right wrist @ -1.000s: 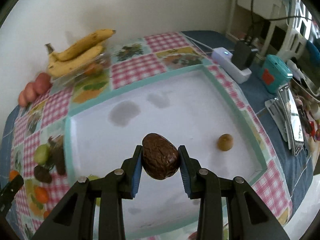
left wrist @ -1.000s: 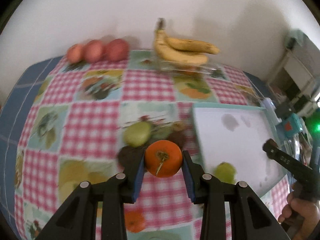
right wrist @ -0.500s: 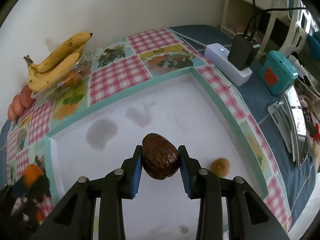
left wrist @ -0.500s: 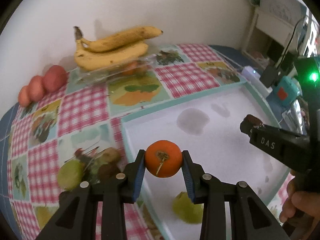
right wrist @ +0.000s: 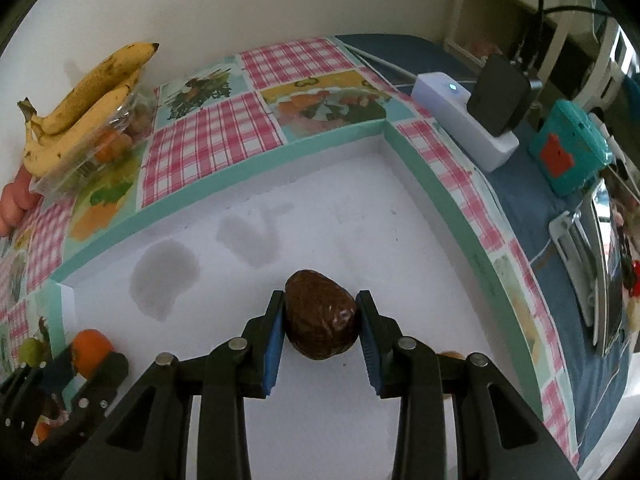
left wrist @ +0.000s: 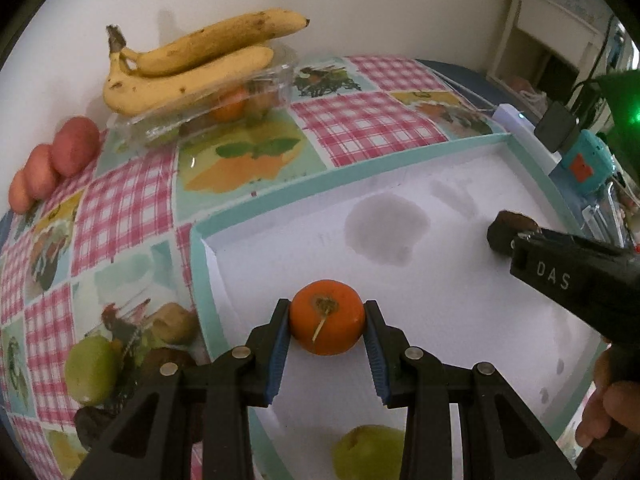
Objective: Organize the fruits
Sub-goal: 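Carry the tangerine and dark brown fruit into the white tray and open both tools, then withdraw both open tools from the tray toward the remaining fruits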
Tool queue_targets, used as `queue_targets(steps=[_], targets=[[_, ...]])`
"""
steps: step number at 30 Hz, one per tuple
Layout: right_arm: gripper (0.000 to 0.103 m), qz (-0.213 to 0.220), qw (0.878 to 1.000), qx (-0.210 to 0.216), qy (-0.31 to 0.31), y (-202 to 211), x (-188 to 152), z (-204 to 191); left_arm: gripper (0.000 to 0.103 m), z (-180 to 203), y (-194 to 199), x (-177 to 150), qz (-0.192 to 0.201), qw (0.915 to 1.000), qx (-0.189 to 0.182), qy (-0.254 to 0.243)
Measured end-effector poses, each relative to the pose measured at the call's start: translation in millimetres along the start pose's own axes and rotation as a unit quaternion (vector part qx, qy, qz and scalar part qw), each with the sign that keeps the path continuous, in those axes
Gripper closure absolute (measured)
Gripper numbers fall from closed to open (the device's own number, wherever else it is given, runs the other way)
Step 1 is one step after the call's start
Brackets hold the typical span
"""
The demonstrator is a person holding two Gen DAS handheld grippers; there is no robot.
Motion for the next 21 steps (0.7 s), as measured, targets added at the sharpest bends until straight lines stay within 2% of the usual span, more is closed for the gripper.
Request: queue_targets(steps=[12,14,15,17,21], targets=[[0.066,0.012,1.0,-0.002,0.019,-7,10,-2,0.062,-1,-5,6,0.006,1.0,-0.006,0.0],[0.059,0.014,1.0,-0.004,0.017,-8,10,-1,0.051,0,-5,6,0.005,1.0,0.0,-0.002],[0.055,0.015,1.0,-0.007,0.015,-8,10,1,0.041,-1,-6,5,0.003,1.0,0.003,-0.003],[0.043,0.016,1.0,-0.008,0.0,-7,10,7,0.037,0,-7,4,0.004,1.0,0.005,-0.005],[0.034,0.013,1.0,-0.005,0.009,-9,10,5,0.03,1,-7,3,0.002,0.9999,0.007,-0.011]])
Point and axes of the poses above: each gripper's, at about its wrist camera, not at the fingertips, and y roughly against the way its jaws point, z to its right, x to its top, the point moved 2 cm from there along -y, roughly the way its jaws point, and after that the axes turned 14 degrees about x, right-handed, at the moved point
